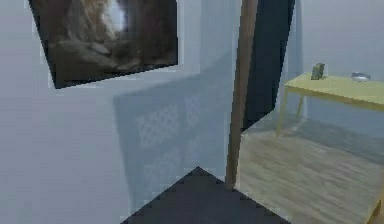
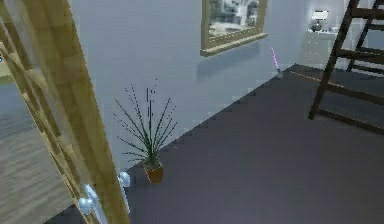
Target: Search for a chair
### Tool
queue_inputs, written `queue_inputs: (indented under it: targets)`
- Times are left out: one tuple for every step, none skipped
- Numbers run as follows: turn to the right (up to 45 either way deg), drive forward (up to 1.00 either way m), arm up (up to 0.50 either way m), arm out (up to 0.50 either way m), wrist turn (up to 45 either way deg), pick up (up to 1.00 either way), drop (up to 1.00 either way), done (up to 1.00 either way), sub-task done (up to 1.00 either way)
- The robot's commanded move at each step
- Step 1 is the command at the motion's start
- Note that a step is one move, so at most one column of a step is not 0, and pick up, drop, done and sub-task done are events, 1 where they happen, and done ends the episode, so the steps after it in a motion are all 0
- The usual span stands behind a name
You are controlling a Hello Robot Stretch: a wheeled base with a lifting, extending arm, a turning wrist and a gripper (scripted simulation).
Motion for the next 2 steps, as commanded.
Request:
queue_inputs:
  targets:
    - [12.0,0.00,0.00,0.00,0.0,0.00,0.00,0.00,0.00]
    - [3.0,0.00,0.00,0.00,0.0,0.00,0.00,0.00,0.00]
